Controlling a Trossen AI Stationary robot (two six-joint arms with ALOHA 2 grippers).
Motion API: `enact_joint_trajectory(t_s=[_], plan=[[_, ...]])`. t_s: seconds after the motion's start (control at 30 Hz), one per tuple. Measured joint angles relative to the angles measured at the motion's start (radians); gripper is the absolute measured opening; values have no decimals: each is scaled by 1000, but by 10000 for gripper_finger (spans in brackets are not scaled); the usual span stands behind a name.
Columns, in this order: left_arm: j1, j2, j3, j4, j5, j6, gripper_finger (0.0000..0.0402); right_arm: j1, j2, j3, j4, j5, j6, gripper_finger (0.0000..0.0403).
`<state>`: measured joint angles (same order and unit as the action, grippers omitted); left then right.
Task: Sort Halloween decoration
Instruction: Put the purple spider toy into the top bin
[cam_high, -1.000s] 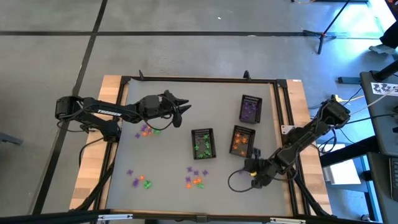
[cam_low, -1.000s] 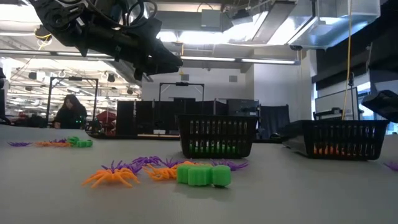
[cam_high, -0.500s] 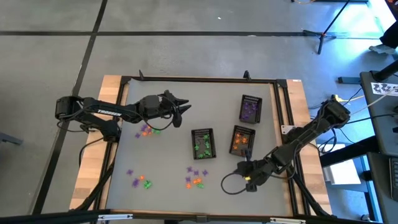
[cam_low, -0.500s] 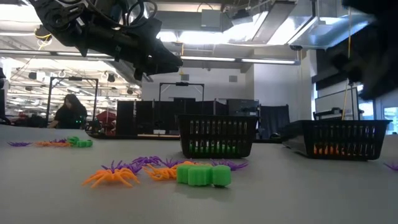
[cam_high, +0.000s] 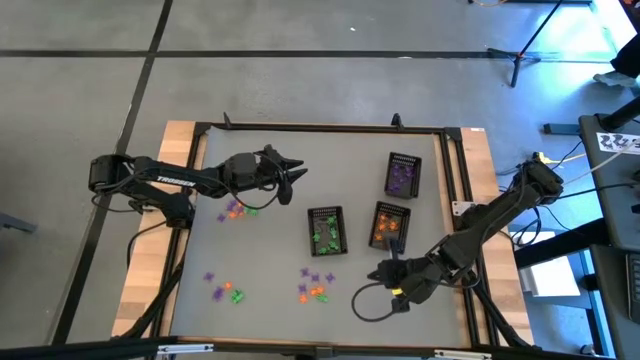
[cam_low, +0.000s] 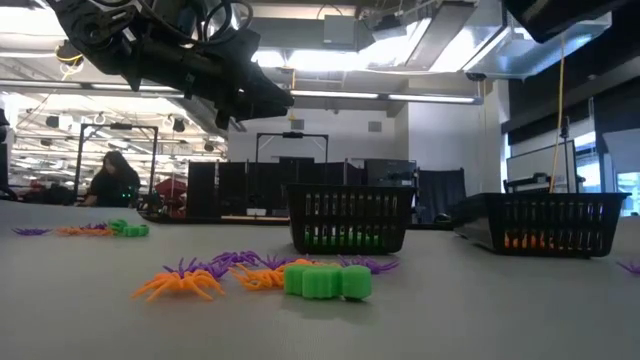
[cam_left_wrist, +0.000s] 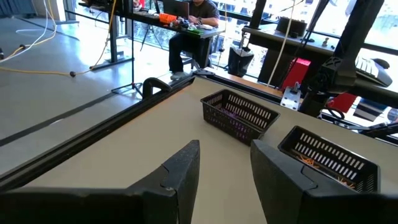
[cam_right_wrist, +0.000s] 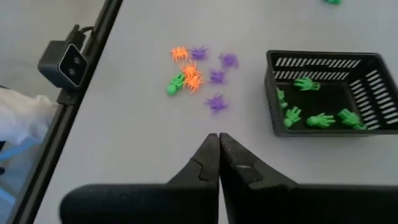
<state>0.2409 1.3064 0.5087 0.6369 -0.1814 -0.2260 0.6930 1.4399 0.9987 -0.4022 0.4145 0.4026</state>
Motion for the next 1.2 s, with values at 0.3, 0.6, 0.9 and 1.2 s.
enact_joint_trajectory(t_s=[0.3, 0.6, 0.9, 1.2], plan=[[0, 0, 0, 0, 0, 0, 135, 0, 0, 37, -83, 29, 36, 0], [0, 0, 0, 0, 0, 0, 135, 0, 85, -26, -165, -60, 196, 19], [0, 0, 0, 0, 0, 0, 135, 0, 236, -99, -172, -133, 336, 150], [0, 0, 0, 0, 0, 0, 135, 0, 306, -94, -172, -173, 380, 183]])
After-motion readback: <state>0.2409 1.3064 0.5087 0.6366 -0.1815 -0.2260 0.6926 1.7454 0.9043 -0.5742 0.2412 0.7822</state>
